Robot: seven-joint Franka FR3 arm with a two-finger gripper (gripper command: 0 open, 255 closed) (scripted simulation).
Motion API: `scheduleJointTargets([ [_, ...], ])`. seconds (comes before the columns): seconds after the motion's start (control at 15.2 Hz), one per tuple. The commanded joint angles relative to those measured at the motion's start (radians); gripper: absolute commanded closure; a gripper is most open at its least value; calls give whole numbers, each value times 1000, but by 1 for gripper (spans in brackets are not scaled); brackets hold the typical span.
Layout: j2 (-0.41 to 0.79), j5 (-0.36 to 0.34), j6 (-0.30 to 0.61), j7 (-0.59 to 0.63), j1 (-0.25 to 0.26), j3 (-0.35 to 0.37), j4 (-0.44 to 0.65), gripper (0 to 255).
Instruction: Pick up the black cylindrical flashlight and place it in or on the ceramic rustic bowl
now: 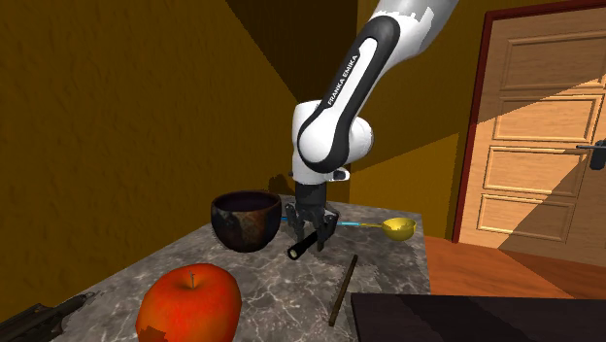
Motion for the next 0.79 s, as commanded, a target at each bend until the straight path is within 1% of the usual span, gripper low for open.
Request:
scheduleJointTargets([
  [0.0,3,0,4,2,1,-1,1,255],
  [0.73,-134,113,-96,-78,-77,99,-30,255],
])
